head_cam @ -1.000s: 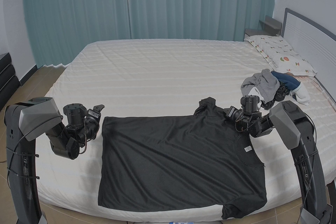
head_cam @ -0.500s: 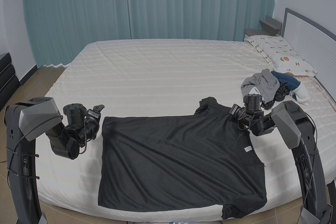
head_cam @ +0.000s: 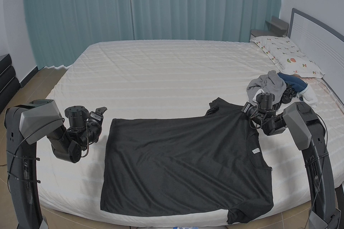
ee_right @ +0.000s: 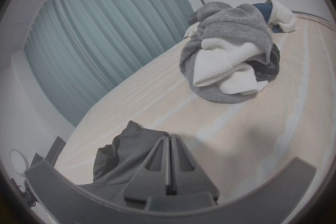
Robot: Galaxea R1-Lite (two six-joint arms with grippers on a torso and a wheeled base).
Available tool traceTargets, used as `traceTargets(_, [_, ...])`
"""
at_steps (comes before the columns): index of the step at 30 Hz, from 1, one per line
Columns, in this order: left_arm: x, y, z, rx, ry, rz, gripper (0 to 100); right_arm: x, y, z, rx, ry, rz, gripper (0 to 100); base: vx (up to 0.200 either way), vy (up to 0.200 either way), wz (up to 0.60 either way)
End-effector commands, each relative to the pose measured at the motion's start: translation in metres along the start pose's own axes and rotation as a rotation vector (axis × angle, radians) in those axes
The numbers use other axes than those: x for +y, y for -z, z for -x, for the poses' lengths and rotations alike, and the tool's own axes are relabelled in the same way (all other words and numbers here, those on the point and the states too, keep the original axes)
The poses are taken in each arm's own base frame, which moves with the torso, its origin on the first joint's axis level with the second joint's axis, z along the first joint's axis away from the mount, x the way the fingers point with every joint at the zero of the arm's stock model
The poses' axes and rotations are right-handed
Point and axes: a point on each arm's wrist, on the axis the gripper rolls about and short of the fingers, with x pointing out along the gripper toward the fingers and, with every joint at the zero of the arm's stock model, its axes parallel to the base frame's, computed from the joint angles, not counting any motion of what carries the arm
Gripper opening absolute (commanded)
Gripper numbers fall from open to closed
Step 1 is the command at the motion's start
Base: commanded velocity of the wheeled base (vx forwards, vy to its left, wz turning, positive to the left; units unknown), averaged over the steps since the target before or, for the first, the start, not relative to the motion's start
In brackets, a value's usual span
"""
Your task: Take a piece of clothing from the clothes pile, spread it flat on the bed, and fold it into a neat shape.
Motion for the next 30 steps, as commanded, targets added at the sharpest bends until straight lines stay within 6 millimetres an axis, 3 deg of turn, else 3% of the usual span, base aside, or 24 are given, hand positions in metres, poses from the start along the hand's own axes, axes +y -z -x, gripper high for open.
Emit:
traceTargets(1, [0.001, 0.000, 0.000, 0.001, -0.001, 0.000, 100, -0.005, -0.003, -0.001, -0.006, 0.008, -0.005, 0, 0.000, 0.000, 0.00])
traceTargets(7, [0.000, 0.000, 0.000, 0.000, 0.000, 0.000, 100, -0.006, -0.001, -0.002, -0.007, 0.007, -0.005, 0, 0.000, 0.000, 0.00])
traceTargets(14, [0.000, 0.000, 0.000, 0.000, 0.000, 0.000, 100, -0.004, -0.020, -0.005, -0.097, 0.030, -0.016, 0, 0.000, 0.000, 0.00])
traceTargets(28, [0.000, 0.000, 0.000, 0.000, 0.000, 0.000, 100, -0.013, -0.013, -0.010, -0.089, 0.045, -0.020, 0, 0.000, 0.000, 0.00])
traceTargets(29, [0.000, 0.000, 0.000, 0.000, 0.000, 0.000, 100, -0.013, -0.013, -0.010, -0.089, 0.043, -0.020, 100, 0.000, 0.000, 0.00])
traceTargets(30, [0.000, 0.000, 0.000, 0.000, 0.000, 0.000, 100, -0.013, -0.012, -0.010, -0.085, 0.045, -0.019, 100, 0.000, 0.000, 0.00])
